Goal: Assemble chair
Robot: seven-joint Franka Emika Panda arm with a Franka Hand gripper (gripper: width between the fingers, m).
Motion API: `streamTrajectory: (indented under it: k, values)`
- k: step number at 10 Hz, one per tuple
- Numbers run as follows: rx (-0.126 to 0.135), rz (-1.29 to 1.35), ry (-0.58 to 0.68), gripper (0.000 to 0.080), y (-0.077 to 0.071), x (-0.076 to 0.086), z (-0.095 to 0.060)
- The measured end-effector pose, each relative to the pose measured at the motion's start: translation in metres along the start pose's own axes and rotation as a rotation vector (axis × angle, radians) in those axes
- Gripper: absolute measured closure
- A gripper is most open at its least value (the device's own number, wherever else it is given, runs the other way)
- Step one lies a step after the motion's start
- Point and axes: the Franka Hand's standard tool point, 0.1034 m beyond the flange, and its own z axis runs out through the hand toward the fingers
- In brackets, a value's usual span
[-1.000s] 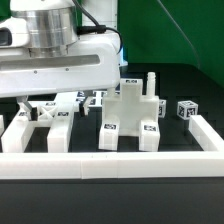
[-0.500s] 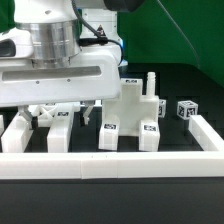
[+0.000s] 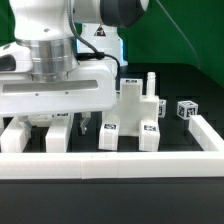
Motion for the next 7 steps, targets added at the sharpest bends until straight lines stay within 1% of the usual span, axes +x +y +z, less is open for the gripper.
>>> streamTrajectory:
  k: [3,4,5,6,7]
  values:
    - [-0.007,0.008,0.0,0.0151,0.0013,-0.0035,0.0058]
    - [-0.015,0.025,0.011,0.0151,0.0017,-0.0041,0.007]
    - [-0.017,0.04,0.012,0.0173,-0.0006,-0.0058,0.0089]
    - [-0.017,0.042,0.011,0.0173,-0.0029,-0.0057,0.0092]
    - [-0.017,0.042,0.011,0.0373,-0.0031,-0.0057,0.0093]
